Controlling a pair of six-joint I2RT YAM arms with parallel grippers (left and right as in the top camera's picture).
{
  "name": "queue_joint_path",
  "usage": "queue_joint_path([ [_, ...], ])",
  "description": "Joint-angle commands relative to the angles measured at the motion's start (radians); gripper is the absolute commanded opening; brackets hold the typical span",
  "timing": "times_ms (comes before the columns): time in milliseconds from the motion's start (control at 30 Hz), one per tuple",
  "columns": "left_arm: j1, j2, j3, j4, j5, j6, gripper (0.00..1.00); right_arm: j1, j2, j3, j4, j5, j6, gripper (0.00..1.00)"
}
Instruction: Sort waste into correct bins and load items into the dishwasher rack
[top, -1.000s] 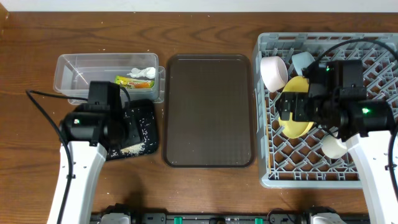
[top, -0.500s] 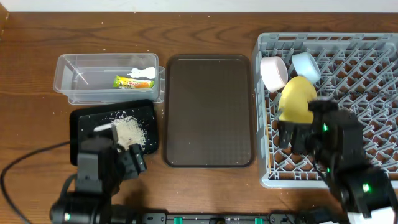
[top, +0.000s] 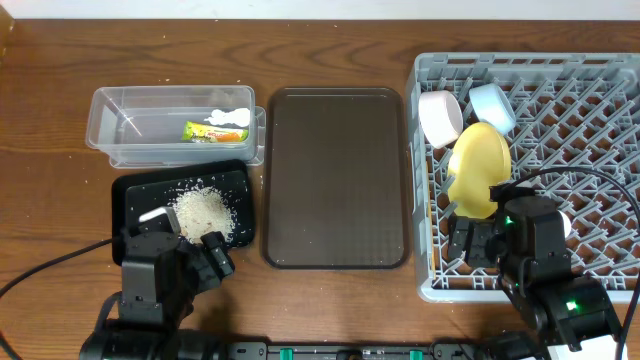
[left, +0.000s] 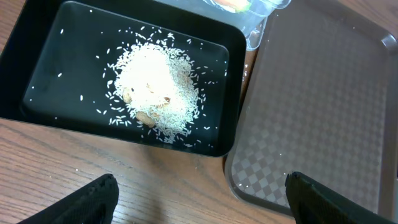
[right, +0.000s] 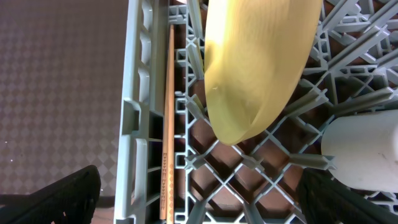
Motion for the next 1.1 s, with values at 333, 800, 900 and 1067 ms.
queue_joint_path([
  [333,-0.002,-0.005,-0.003,0.002,-0.02,-0.013,0.89,0.012,-0.004,-0.006,-0.009,0.018,0.018,0.99],
  [800,-0.002,-0.005,-0.003,0.002,-0.02,-0.013,0.9,-0.034,-0.109,-0.009,-0.083,0.026,-0.049,0.99],
  [900,-0.002,-0.005,-0.003,0.002,-0.02,-0.013,0.9,-0.055,-0.164,-0.021,-0.022,0.025,-0.119,0.99],
  [1067,-0.002,-0.005,-0.003,0.002,-0.02,-0.013,0.9,-0.073,-0.293,-0.106,0.147,0.026,-0.22,0.99],
])
